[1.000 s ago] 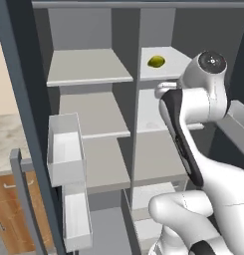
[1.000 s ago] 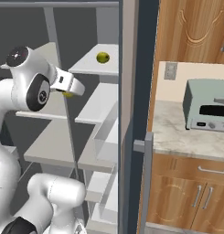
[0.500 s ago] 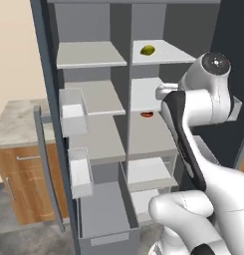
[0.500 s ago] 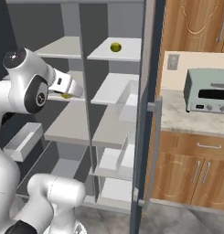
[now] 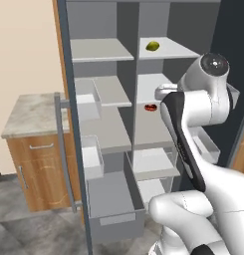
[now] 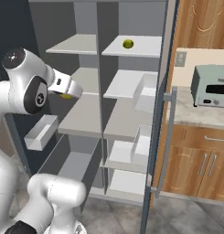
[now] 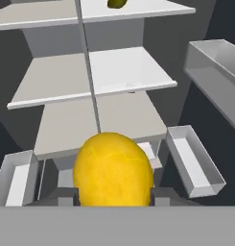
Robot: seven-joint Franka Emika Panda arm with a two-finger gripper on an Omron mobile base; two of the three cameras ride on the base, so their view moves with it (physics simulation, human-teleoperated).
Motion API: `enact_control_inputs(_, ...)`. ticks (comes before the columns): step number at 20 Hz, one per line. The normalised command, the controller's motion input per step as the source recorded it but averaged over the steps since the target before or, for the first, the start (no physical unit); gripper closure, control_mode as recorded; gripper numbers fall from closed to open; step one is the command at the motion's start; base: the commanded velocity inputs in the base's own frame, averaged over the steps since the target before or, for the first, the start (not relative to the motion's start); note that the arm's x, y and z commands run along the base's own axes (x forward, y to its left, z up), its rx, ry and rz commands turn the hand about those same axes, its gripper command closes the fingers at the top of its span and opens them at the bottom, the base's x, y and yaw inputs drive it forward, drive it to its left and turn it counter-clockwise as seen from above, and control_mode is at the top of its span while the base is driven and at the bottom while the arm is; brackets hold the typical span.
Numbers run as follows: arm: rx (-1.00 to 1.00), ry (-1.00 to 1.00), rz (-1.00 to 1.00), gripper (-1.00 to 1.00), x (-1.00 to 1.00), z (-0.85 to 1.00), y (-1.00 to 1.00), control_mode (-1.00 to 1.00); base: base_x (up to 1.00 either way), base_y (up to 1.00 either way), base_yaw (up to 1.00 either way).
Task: Take the pear and lemon from the fridge shelf and place them in the freezer drawer to begin freezing them.
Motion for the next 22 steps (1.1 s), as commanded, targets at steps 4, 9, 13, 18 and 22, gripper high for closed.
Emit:
enact_control_inputs(4,0.0,0.0,0.0,1.0,0.0,0.0,0.0,1.0,-0.33,0.08,0.05)
enact_control_inputs(9,0.06,0.04,0.13,1.0,0.02,-0.42,0.0,-1.0,-0.04,0.0,0.01)
enact_control_inputs(13,0.07,0.06,0.3,1.0,0.3,-0.83,-0.07,-1.0,0.0,0.0,0.0)
enact_control_inputs(18,0.02,0.09,0.29,1.0,0.35,-0.9,0.01,-1.0,0.0,0.0,0.0)
enact_control_inputs(22,0.0,0.15,0.23,1.0,0.42,-0.93,0.19,-1.0,0.0,0.0,0.0)
